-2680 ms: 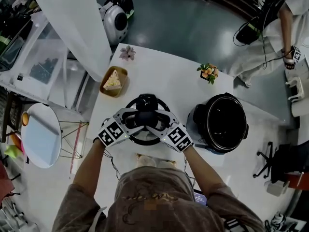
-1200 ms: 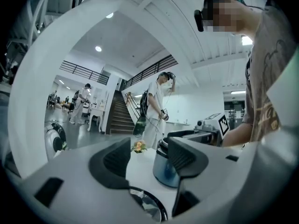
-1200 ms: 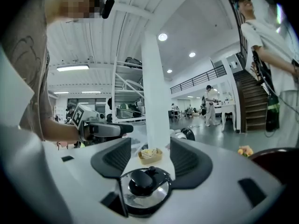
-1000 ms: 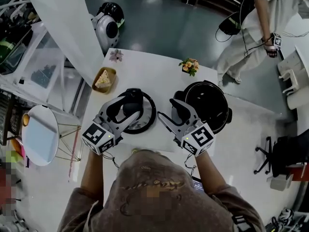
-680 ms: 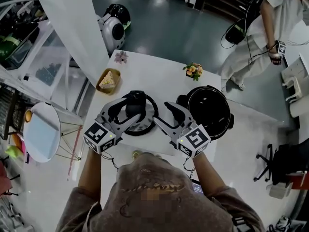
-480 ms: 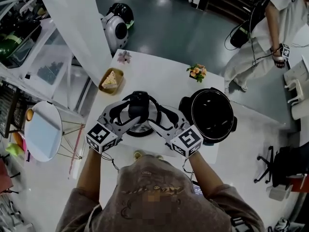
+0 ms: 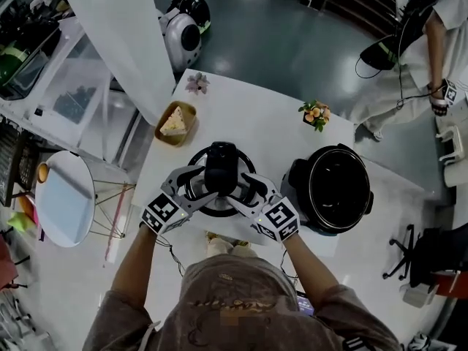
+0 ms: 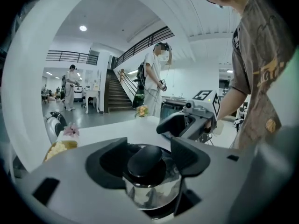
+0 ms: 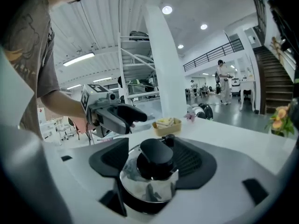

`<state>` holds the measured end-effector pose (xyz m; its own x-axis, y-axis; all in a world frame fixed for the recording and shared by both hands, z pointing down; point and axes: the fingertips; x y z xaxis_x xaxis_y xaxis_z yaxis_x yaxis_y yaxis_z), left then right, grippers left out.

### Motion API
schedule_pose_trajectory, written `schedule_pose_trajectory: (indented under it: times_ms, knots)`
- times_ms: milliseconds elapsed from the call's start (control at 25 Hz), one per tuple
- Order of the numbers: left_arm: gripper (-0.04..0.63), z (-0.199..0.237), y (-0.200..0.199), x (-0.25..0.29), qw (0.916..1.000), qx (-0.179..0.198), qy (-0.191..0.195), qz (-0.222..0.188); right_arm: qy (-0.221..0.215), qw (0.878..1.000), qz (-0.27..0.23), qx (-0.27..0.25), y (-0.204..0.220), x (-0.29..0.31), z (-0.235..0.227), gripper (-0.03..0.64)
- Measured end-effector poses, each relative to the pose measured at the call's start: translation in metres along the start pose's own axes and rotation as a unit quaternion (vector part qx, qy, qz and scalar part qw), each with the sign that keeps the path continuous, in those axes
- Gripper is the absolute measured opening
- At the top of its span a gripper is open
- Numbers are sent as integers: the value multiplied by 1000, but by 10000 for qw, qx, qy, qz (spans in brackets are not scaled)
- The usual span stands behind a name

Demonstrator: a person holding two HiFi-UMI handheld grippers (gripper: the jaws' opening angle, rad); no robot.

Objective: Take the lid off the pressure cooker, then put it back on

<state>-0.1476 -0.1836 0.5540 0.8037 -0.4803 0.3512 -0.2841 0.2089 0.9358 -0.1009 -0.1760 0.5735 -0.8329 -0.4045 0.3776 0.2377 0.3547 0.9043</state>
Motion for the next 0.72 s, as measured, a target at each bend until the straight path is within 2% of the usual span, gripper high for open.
schedule_pose_trajectory:
  times_ms: [240,400,720]
  knots:
    - [298,8,32,17,9995,-14,240,194,49,9996,265,99,28,21,-8,291]
    - [302,9,49,28,9987,10,412,311,18,9989,477,-24,41,30,-13,291]
    - [278,10,65,38,9966,42,708,425,-155,9973,694,-198,49,46,-19,293]
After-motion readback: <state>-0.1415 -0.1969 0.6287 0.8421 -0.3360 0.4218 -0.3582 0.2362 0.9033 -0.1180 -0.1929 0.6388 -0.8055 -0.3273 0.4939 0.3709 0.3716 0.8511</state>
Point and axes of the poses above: the fingertips, and each gripper's own axes: x forward along the fingers, z to its left, y out of its underside, and after that the axes turned 3 degrees about x, right-handed
